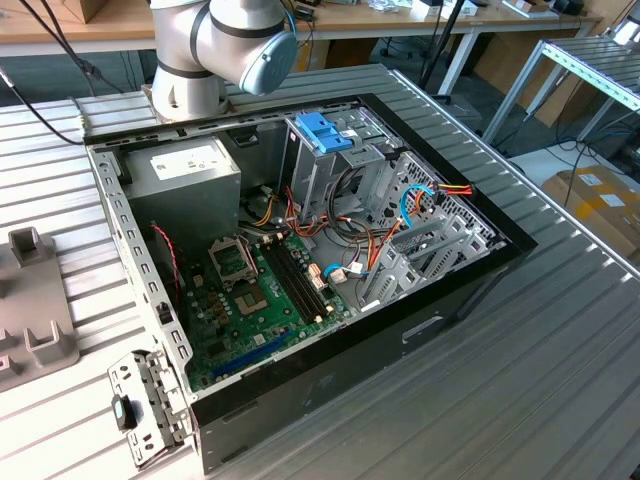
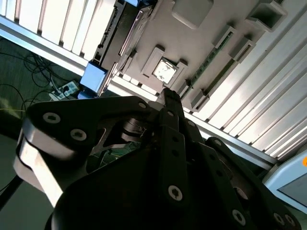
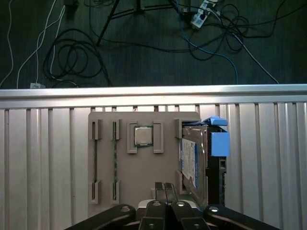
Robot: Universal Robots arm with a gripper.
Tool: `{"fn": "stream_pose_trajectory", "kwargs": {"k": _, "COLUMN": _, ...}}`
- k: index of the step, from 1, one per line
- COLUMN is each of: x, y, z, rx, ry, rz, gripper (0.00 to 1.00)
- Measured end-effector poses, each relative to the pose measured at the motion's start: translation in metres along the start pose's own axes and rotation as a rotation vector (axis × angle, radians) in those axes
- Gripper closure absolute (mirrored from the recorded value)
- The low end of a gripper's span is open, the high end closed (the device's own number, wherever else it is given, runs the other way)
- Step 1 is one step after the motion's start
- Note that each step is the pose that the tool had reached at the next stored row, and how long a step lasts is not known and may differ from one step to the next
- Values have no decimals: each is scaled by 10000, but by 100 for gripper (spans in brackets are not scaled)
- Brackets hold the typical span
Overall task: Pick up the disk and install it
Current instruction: 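Pick up the disk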
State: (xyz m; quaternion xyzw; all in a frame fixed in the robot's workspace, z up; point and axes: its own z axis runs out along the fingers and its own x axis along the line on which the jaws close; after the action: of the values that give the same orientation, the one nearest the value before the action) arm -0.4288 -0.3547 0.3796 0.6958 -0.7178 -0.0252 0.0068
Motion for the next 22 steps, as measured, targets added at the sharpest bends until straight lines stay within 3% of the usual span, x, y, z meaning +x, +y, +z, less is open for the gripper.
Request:
{"fn": "stream_pose_trajectory", "kwargs": {"k": 7, "x": 0, "y": 0, "z": 0, "rx": 0, "ry": 0, "rz": -1, "gripper": 89}}
{"fn": "stream_pose_trajectory", "kwargs": {"k": 13, "x": 0, "y": 0, "z": 0, "rx": -1, "ry": 0, "rz": -2, "gripper": 58}}
{"fn": "stream_pose_trajectory", "kwargs": {"k": 14, "x": 0, "y": 0, "z": 0, "rx": 0, "ry": 0, "rz": -2, "gripper": 58}}
{"fn": "stream_pose_trajectory", "kwargs": {"k": 16, "x": 0, "y": 0, "z": 0, "rx": 0, "ry": 0, "rz": -2, "gripper": 46}}
{"fn": "stream_pose_trajectory", "kwargs": {"k": 22, "x": -1, "y": 0, "z": 9, "rx": -1, "ry": -3, "rz": -3, "gripper": 46}}
